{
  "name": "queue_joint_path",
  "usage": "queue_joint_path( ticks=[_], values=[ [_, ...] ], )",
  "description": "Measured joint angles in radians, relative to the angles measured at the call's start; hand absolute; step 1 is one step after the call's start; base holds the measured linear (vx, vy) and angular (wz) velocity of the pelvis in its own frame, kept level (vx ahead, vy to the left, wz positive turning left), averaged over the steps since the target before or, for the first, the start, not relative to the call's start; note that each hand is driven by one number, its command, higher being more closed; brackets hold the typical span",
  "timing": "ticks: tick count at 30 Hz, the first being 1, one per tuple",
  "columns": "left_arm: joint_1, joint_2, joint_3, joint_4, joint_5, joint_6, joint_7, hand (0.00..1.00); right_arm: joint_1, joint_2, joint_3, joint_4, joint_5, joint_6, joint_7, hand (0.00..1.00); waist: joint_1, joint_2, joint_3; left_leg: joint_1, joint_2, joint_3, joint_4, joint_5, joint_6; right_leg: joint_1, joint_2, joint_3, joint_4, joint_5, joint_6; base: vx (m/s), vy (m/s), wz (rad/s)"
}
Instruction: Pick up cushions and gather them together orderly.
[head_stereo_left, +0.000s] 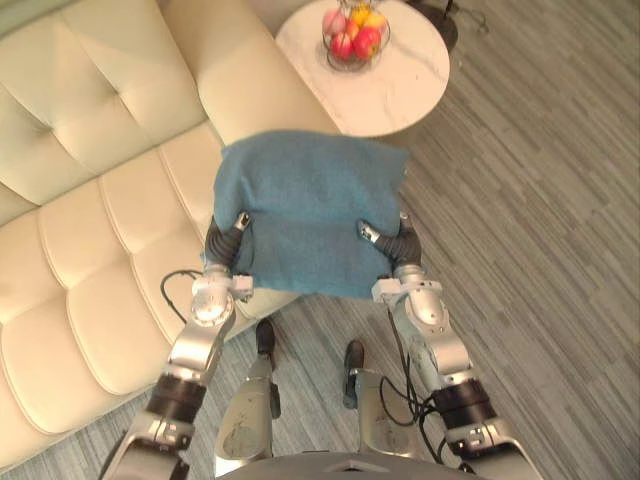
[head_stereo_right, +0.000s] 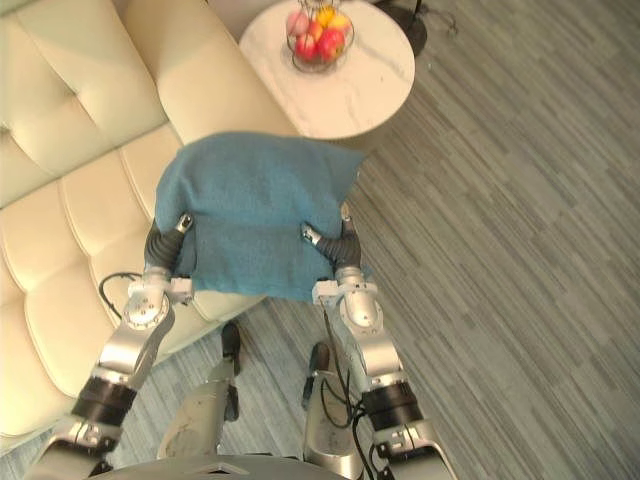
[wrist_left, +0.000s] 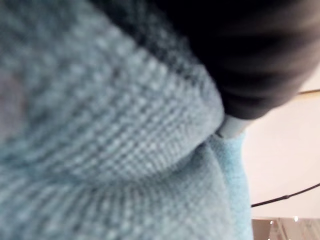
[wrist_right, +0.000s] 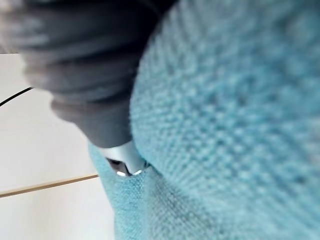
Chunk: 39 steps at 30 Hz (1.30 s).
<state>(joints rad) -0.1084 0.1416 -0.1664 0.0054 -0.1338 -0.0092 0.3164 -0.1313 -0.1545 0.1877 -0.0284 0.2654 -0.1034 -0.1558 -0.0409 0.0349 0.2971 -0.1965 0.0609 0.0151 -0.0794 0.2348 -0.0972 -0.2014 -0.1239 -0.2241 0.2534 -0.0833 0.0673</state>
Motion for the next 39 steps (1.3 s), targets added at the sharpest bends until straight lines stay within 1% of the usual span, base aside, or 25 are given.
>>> queue_joint_path(
  ticks=[3, 6, 13, 15, 17, 19, 20, 21, 22, 23, 24, 26, 27, 28, 29, 30, 31, 32, 33, 34, 35, 36, 37, 38, 39],
  values=[
    [0.133, -0.029, 0.013, -0.07, -0.004, -0.013, -0.014, 1.0, 0.062, 0.015, 0.01, -0.043, -0.032, 0.0, 0.031, 1.0, 0.012, 0.008, -0.065, 0.031, 0.01, -0.018, 0.0, -0.021, 0.006, 0.049, 0.011, -0.012, -0.037, 0.001, 0.0, 0.04, -0.019, 0.11],
    [0.222, -0.044, 0.018, -0.094, -0.013, -0.033, -0.038, 1.0, 0.111, 0.027, 0.014, -0.048, -0.05, 0.0, 0.053, 1.0, 0.028, 0.017, -0.12, 0.064, 0.017, -0.025, -0.005, -0.048, -0.004, 0.105, 0.026, -0.016, -0.082, 0.012, -0.005, 0.0, -0.001, -0.01],
    [0.332, -0.05, 0.044, -0.153, -0.018, -0.046, -0.078, 1.0, 0.179, 0.029, 0.039, -0.114, -0.076, 0.0, 0.083, 1.0, 0.04, 0.034, -0.189, 0.097, 0.016, -0.057, -0.005, -0.052, -0.004, 0.185, 0.038, -0.047, -0.139, 0.03, -0.001, 0.0, -0.007, 0.14],
    [0.332, -0.053, 0.046, -0.154, -0.018, -0.046, -0.081, 1.0, 0.178, 0.029, 0.04, -0.114, -0.076, 0.0, 0.083, 1.0, 0.042, 0.039, -0.195, 0.088, 0.012, -0.098, 0.001, -0.039, -0.006, 0.193, 0.038, -0.084, -0.124, 0.03, -0.001, -0.01, -0.041, 0.52],
    [0.328, -0.054, 0.047, -0.157, -0.018, -0.047, -0.081, 1.0, 0.175, 0.029, 0.04, -0.114, -0.076, -0.002, 0.083, 1.0, 0.043, 0.043, -0.196, 0.053, 0.008, -0.165, 0.005, -0.015, -0.014, 0.17, 0.034, -0.145, -0.062, 0.001, -0.006, -0.06, -0.067, 0.9],
    [0.324, -0.061, 0.048, -0.175, -0.018, -0.047, -0.073, 1.0, 0.154, 0.026, 0.036, -0.114, -0.078, -0.002, 0.079, 1.0, 0.05, 0.054, -0.201, -0.019, 0.006, -0.206, 0.033, -0.023, -0.02, 0.113, 0.026, -0.204, 0.028, -0.038, -0.018, -0.1, -0.089, 1.04],
    [0.316, -0.072, 0.046, -0.176, -0.019, -0.047, -0.062, 1.0, 0.14, 0.024, 0.029, -0.114, -0.081, -0.002, 0.072, 1.0, 0.057, 0.063, -0.201, -0.047, 0.017, -0.161, 0.025, -0.089, -0.001, 0.112, 0.019, -0.243, 0.026, -0.038, -0.02, -0.17, -0.049, 1.3],
    [0.297, -0.084, 0.045, -0.175, -0.019, -0.047, -0.059, 1.0, 0.118, 0.024, 0.015, -0.108, -0.094, -0.002, 0.058, 1.0, 0.07, 0.048, -0.199, -0.082, 0.023, -0.019, 0.062, -0.184, 0.069, 0.112, -0.033, -0.305, -0.006, -0.023, -0.033, -0.18, -0.022, 1.26],
    [0.287, -0.085, 0.042, -0.173, -0.019, -0.048, -0.059, 1.0, 0.102, 0.023, 0.004, -0.104, -0.099, -0.002, 0.056, 1.0, 0.077, 0.045, -0.197, -0.103, 0.029, 0.062, 0.117, -0.197, 0.101, 0.111, -0.056, -0.324, -0.009, -0.015, -0.035, -0.17, 0.026, 1.23],
    [0.28, -0.085, 0.039, -0.171, -0.02, -0.051, -0.058, 1.0, 0.08, 0.022, -0.003, -0.103, -0.107, -0.002, 0.045, 1.0, 0.072, 0.047, -0.199, -0.117, 0.038, 0.181, 0.216, -0.2, 0.106, 0.118, -0.095, -0.362, -0.017, -0.001, -0.032, -0.1, 0.016, 1.02],
    [0.277, -0.086, 0.038, -0.171, -0.02, -0.058, -0.057, 1.0, 0.069, 0.02, -0.005, -0.103, -0.115, -0.002, 0.041, 1.0, 0.066, 0.045, -0.199, -0.113, 0.073, 0.288, 0.294, -0.219, 0.108, 0.135, -0.113, -0.398, -0.034, 0.015, -0.026, -0.09, 0.047, 1.11],
    [0.264, -0.086, 0.035, -0.169, -0.02, -0.078, -0.056, 1.0, 0.063, 0.018, -0.012, -0.103, -0.116, -0.003, 0.036, 1.0, 0.056, 0.07, -0.218, -0.078, 0.151, 0.399, 0.361, -0.264, 0.091, 0.155, -0.117, -0.448, -0.062, 0.046, -0.016, -0.04, 0.108, 0.8],
    [0.251, -0.086, 0.035, -0.168, -0.021, -0.089, -0.057, 1.0, 0.056, 0.018, -0.018, -0.103, -0.117, -0.004, 0.032, 1.0, 0.055, 0.082, -0.226, -0.039, 0.178, 0.416, 0.329, -0.255, 0.068, 0.157, -0.115, -0.463, -0.076, 0.065, -0.002, 0.0, 0.283, 0.65],
    [0.232, -0.086, 0.031, -0.162, -0.021, -0.096, -0.06, 1.0, 0.05, 0.021, -0.039, -0.102, -0.118, -0.005, 0.028, 1.0, 0.052, 0.1, -0.239, 0.014, 0.177, 0.389, 0.242, -0.212, 0.002, 0.164, -0.12, -0.475, -0.082, 0.085, 0.02, 0.01, 0.324, 0.62],
    [0.218, -0.082, 0.027, -0.148, -0.021, -0.098, -0.062, 1.0, 0.051, 0.028, -0.045, -0.097, -0.118, -0.005, 0.023, 1.0, 0.051, 0.08, -0.238, 0.019, 0.153, 0.383, 0.226, -0.19, 0.015, 0.167, -0.139, -0.474, -0.089, 0.106, 0.019, 0.01, 0.395, 0.62],
    [0.215, -0.071, 0.027, -0.146, -0.024, -0.1, -0.062, 1.0, 0.044, 0.047, -0.044, -0.089, -0.125, -0.005, 0.022, 1.0, 0.049, 0.032, -0.241, 0.02, 0.105, 0.373, 0.2, -0.182, 0.032, 0.17, -0.168, -0.46, -0.113, 0.142, 0.025, 0.0, 0.278, 0.44],
    [0.215, -0.063, 0.03, -0.146, -0.031, -0.1, -0.062, 1.0, 0.043, 0.059, -0.044, -0.088, -0.128, -0.005, 0.023, 1.0, 0.049, 0.012, -0.242, 0.018, 0.09, 0.372, 0.2, -0.183, 0.04, 0.173, -0.179, -0.456, -0.123, 0.146, 0.03, -0.01, 0.362, 0.42],
    [0.22, -0.054, 0.045, -0.14, -0.041, -0.1, -0.062, 1.0, 0.041, 0.096, -0.044, -0.071, -0.138, -0.005, 0.026, 1.0, 0.053, -0.027, -0.242, 0.008, 0.058, 0.369, 0.221, -0.199, 0.067, 0.184, -0.206, -0.451, -0.138, 0.16, 0.049, -0.02, 0.263, 0.26],
    [0.221, -0.055, 0.049, -0.135, -0.042, -0.1, -0.062, 1.0, 0.042, 0.106, -0.044, -0.066, -0.139, -0.005, 0.026, 1.0, 0.056, -0.032, -0.244, -0.001, 0.05, 0.367, 0.239, -0.211, 0.078, 0.184, -0.215, -0.45, -0.135, 0.166, 0.052, -0.03, 0.319, 0.25],
    [0.222, -0.058, 0.056, -0.121, -0.042, -0.1, -0.062, 1.0, 0.042, 0.114, -0.041, -0.06, -0.145, -0.005, 0.028, 1.0, 0.069, -0.033, -0.242, -0.027, 0.032, 0.368, 0.301, -0.256, 0.102, 0.161, -0.26, -0.442, -0.082, 0.167, 0.046, -0.06, 0.299, 0.1],
    [0.223, -0.065, 0.061, -0.115, -0.042, -0.1, -0.062, 1.0, 0.042, 0.112, -0.04, -0.055, -0.146, -0.005, 0.038, 1.0, 0.075, -0.027, -0.237, -0.039, 0.019, 0.37, 0.335, -0.29, 0.116, 0.133, -0.298, -0.426, -0.01, 0.154, 0.02, -0.08, 0.377, 0.08],
    [0.227, -0.069, 0.064, -0.111, -0.04, -0.1, -0.062, 1.0, 0.041, 0.111, -0.039, -0.036, -0.145, -0.005, 0.042, 1.0, 0.074, -0.024, -0.233, -0.044, 0.004, 0.368, 0.36, -0.321, 0.13, 0.095, -0.332, -0.386, 0.075, 0.139, -0.053, -0.07, 0.348, 0.1],
    [0.238, -0.069, 0.066, -0.111, -0.039, -0.1, -0.062, 1.0, 0.042, 0.112, -0.034, 0.002, -0.145, -0.004, 0.044, 1.0, 0.063, -0.024, -0.224, -0.027, -0.011, 0.353, 0.36, -0.338, 0.154, 0.042, -0.337, -0.257, 0.183, 0.12, -0.117, -0.05, 0.241, 0.19],
    [0.24, -0.069, 0.066, -0.11, -0.038, -0.1, -0.062, 1.0, 0.043, 0.112, -0.034, 0.011, -0.145, -0.004, 0.044, 1.0, 0.057, -0.02, -0.218, -0.02, -0.013, 0.338, 0.355, -0.339, 0.156, 0.035, -0.318, -0.204, 0.216, 0.081, -0.095, -0.02, 0.17, 0.46],
    [0.243, -0.069, 0.065, -0.11, -0.038, -0.099, -0.063, 1.0, 0.045, 0.11, -0.033, 0.013, -0.145, -0.002, 0.046, 1.0, 0.04, -0.019, -0.206, -0.003, -0.017, 0.308, 0.33, -0.338, 0.157, 0.023, -0.232, -0.111, 0.253, -0.012, -0.052, -0.01, 0.094, 0.55]
  ],
)
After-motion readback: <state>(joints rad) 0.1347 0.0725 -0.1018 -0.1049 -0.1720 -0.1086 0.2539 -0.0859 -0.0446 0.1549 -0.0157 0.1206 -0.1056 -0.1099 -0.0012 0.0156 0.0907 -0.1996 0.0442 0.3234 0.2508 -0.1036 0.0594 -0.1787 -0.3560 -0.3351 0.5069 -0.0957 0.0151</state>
